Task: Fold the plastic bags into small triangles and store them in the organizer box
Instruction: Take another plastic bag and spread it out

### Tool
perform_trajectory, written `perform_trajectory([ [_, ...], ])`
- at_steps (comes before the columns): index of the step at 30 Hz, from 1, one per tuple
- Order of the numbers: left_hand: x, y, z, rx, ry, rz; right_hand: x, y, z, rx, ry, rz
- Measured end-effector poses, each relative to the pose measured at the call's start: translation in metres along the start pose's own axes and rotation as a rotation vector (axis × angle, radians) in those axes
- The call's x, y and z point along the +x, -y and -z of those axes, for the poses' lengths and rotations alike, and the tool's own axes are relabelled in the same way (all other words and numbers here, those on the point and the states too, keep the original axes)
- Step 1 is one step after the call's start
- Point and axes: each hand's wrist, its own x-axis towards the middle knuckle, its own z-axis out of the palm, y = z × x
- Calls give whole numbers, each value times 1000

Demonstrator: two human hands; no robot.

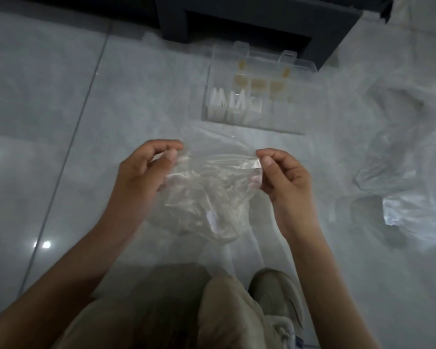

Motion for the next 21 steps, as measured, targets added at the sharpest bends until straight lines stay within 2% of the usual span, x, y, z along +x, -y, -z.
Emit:
perform_trajectory([
  [2, -2, 1, 0, 111, 107, 4, 0, -1, -2, 32, 21, -15],
  [4, -5, 4, -2, 248, 162, -91, 0, -5, -5, 57, 69, -20],
  [8, -7, 11, -5, 417, 166, -216, -1, -3, -7, 92, 126, -31],
  [18, -5, 5, -1, 251, 96, -210, 2, -1, -1, 66, 26, -53],
  [21, -5, 4, -1, 243, 42, -156, 1, 0, 3, 20, 145, -48],
])
